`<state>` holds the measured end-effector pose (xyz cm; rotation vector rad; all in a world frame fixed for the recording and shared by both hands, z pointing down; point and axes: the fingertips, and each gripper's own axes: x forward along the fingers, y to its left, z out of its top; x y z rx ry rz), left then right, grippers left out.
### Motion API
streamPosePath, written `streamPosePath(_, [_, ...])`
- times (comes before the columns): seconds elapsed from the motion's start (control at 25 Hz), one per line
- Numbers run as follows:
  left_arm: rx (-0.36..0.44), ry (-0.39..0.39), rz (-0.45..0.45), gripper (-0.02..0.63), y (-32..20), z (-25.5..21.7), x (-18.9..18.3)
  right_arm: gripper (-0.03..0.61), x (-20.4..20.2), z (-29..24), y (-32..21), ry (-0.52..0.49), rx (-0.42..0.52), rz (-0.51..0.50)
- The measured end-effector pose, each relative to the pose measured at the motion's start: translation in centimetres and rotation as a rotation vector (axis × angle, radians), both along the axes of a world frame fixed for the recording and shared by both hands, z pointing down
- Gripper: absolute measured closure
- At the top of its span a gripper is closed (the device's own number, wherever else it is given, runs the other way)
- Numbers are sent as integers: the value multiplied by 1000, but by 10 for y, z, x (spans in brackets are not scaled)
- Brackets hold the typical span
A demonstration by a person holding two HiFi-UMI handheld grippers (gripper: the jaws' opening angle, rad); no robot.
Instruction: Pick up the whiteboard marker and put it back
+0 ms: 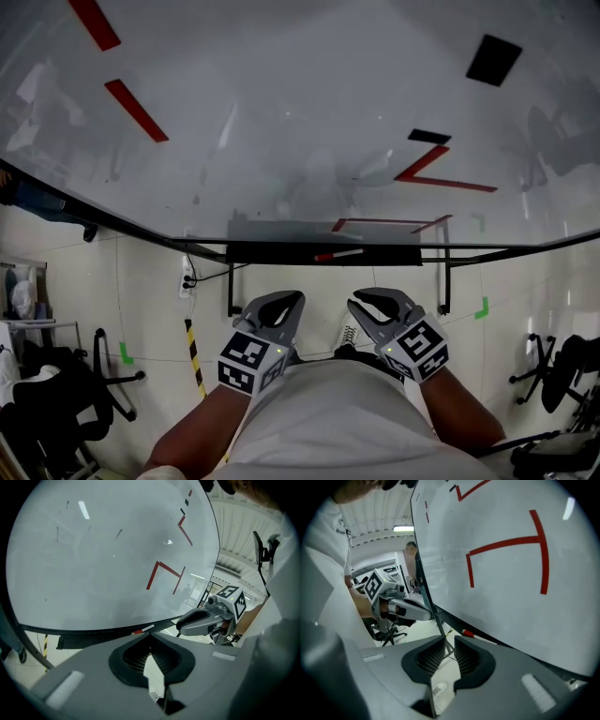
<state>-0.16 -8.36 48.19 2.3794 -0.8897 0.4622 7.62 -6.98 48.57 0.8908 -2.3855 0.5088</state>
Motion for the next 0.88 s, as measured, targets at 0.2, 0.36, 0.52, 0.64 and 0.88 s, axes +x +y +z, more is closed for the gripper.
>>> streamPosePath(0.2, [-11, 0, -25, 597, 0, 6, -4, 520, 0, 8, -15, 177, 92, -96])
streamPosePath(0.36, [-20, -1, -41, 597, 0, 10, -9, 520, 2, 17, -30, 359, 183, -187])
streamPosePath(0.52, [-32, 3, -57, 597, -1, 13, -12, 520, 0, 30, -43, 464, 214, -252])
streamPosePath(0.64, [-34, 4, -65, 597, -1, 14, -14, 520, 0, 37, -49, 498, 216, -272])
streamPosePath(0.88, [-37, 5, -73, 597, -2, 14, -18, 520, -1, 50, -57, 551, 213, -305])
